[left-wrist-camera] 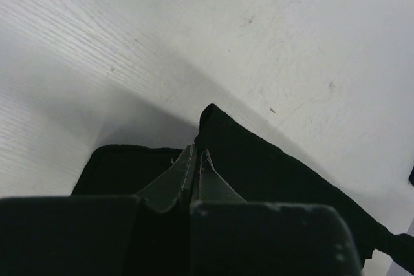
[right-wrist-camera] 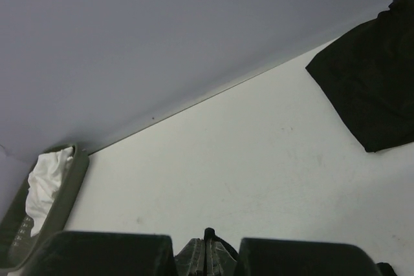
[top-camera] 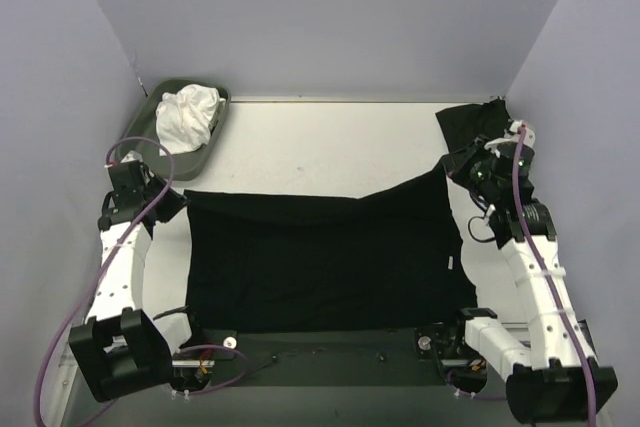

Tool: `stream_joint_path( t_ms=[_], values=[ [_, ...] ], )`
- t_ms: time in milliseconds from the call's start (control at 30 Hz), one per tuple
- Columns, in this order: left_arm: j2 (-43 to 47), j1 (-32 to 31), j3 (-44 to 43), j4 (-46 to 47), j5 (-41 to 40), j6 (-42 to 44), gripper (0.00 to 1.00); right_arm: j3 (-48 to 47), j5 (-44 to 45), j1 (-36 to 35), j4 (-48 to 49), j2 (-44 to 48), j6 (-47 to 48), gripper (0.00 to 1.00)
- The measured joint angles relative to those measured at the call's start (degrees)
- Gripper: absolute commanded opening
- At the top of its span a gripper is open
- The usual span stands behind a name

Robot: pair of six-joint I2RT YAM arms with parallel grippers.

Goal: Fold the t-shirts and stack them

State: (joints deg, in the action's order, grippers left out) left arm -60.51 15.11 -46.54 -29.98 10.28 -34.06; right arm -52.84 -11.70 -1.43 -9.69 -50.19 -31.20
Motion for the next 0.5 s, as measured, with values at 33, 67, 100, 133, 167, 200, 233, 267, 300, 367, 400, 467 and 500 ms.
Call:
stream_joint_path(
  t_ms=[33, 67, 100, 133, 167, 200, 233, 267, 300, 367, 400, 467, 500],
  values=[
    [-1.5, 0.0, -0.6, 0.5, 0.5, -0.1, 0.0, -0.8, -0.3, 0.0, 0.9, -2.8, 0.0, 0.0],
    [-3.1, 0.0, -1.2, 1.2, 0.9, -0.2, 0.0, -1.4, -0.4, 0.0, 1.6, -5.1, 0.0, 0.0],
    [-4.7, 0.0, -1.7, 2.1, 1.3, -0.4, 0.0, -2.0, -0.4, 0.0, 1.9, -7.1, 0.0, 0.0],
    [-6.1, 0.0, -2.3, 3.0, 1.6, -0.8, 0.0, -2.5, -0.4, 0.0, 2.4, -9.0, 0.1, 0.0],
    [-7.6, 0.0, -2.8, 4.0, 1.8, -1.1, 0.0, -3.0, -0.3, 0.0, 2.8, -10.9, 0.3, 0.0],
    [-9.0, 0.0, -3.5, 4.5, 1.9, -1.4, 0.0, -3.4, -0.2, 0.0, 3.1, -12.6, 0.4, 0.0],
    [-10.6, 0.0, -4.3, 5.0, 2.0, -1.7, 0.0, -3.8, -0.1, 0.0, 3.6, -14.4, 0.5, 0.0],
    [-12.1, 0.0, -5.2, 5.6, 2.1, -1.9, 0.0, -4.1, -0.1, 0.0, 4.1, -15.8, 0.7, 0.0],
    [-13.6, 0.0, -6.1, 6.3, 2.1, -2.1, 0.0, -4.5, 0.0, 0.0, 4.6, -17.5, 0.7, 0.0],
    [-16.7, -0.1, -8.3, 7.1, 2.2, -2.7, 0.0, -5.5, 0.4, 0.0, 5.5, -21.2, 0.9, 0.0],
    [-18.4, -0.1, -9.4, 7.5, 2.2, -2.9, 0.0, -5.9, 0.7, 0.0, 6.1, -22.6, 0.9, 0.0],
    [-21.8, -0.1, -11.6, 8.4, 2.2, -3.3, 0.0, -7.6, 1.2, 0.2, 6.8, -25.8, 0.9, 0.0],
    [-23.2, -0.2, -12.5, 8.9, 2.2, -3.6, 0.0, -8.3, 1.4, 0.4, 7.2, -26.9, 0.9, 0.0]
  ],
)
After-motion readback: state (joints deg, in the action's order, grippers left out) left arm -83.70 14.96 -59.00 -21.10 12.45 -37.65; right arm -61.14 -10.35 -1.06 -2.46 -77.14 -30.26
